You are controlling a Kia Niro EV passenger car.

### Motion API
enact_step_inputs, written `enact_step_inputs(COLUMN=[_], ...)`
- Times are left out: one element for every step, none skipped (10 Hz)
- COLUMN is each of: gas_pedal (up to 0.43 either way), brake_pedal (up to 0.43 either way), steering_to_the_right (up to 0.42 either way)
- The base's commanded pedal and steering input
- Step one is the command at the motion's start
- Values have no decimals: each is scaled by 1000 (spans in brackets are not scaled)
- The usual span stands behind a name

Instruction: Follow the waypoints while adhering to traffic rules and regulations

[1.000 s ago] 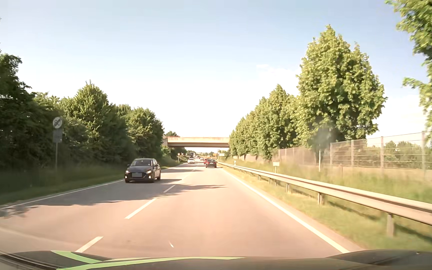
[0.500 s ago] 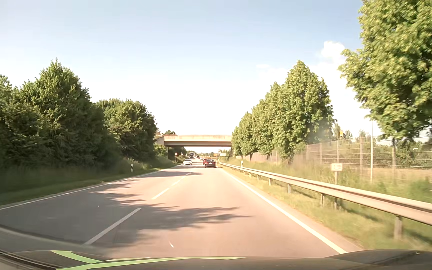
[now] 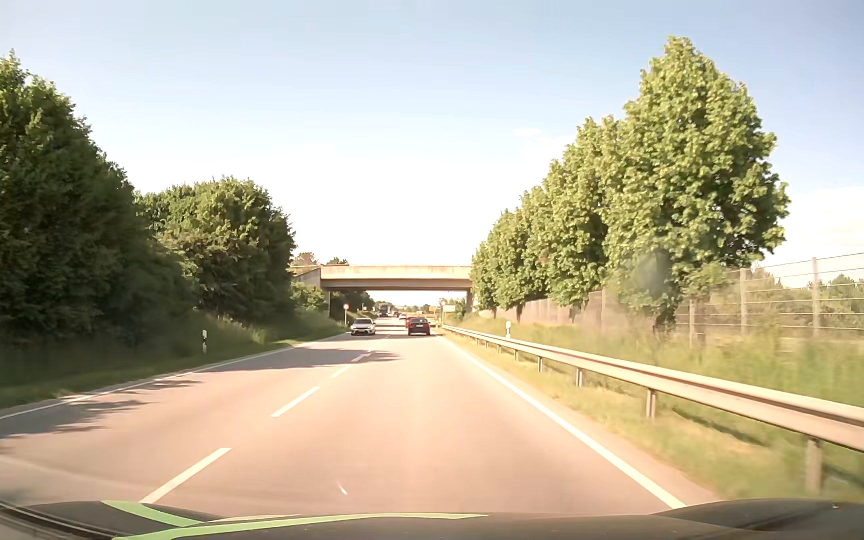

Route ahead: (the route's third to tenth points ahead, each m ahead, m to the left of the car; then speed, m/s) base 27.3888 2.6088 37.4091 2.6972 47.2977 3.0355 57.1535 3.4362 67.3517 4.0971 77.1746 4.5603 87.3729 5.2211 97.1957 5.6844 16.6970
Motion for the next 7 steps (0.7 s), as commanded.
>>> enact_step_inputs(gas_pedal=[79, 87, 110, 110, 118, 118, 118], brake_pedal=[0, 0, 0, 0, 0, 0, 0], steering_to_the_right=[-3, -3, -4, -4, -4, -4, -4])
